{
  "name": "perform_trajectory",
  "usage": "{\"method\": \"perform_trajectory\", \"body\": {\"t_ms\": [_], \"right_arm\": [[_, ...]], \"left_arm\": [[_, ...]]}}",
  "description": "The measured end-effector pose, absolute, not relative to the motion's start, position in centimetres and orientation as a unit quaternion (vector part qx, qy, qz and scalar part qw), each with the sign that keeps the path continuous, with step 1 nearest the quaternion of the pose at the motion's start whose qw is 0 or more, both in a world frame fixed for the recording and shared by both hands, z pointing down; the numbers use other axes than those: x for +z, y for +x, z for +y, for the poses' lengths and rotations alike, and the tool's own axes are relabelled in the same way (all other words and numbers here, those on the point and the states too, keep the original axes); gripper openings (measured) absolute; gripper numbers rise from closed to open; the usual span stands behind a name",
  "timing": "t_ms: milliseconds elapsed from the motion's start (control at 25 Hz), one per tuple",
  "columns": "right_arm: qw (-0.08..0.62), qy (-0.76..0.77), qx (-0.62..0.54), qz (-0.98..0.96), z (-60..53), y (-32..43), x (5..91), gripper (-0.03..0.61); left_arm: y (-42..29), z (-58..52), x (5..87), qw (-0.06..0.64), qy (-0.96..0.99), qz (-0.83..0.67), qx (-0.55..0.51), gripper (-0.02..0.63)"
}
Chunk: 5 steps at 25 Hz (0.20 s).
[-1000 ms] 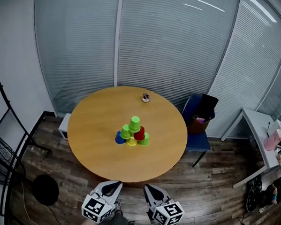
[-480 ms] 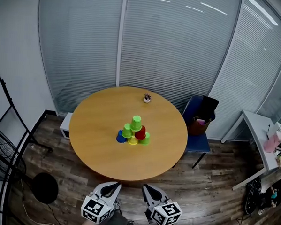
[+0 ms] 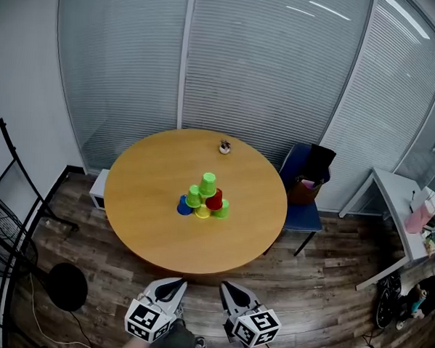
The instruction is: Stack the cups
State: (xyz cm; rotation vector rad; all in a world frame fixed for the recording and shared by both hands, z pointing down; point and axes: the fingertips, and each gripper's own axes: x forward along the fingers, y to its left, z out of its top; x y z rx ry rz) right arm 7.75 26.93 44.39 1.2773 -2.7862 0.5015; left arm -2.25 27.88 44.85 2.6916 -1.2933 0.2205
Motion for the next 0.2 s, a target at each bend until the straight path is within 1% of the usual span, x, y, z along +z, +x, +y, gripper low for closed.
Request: {"method": "perform_trajectory", "body": {"t_ms": [200], "right_arm": [[0.017,0.409,0.157,-0.899,27.02,7.69,44.17,0.013]], "left_arm": [[-2.06,28.02,44.89,0.071,0.897,-0.430,0.076,0.009]]}}
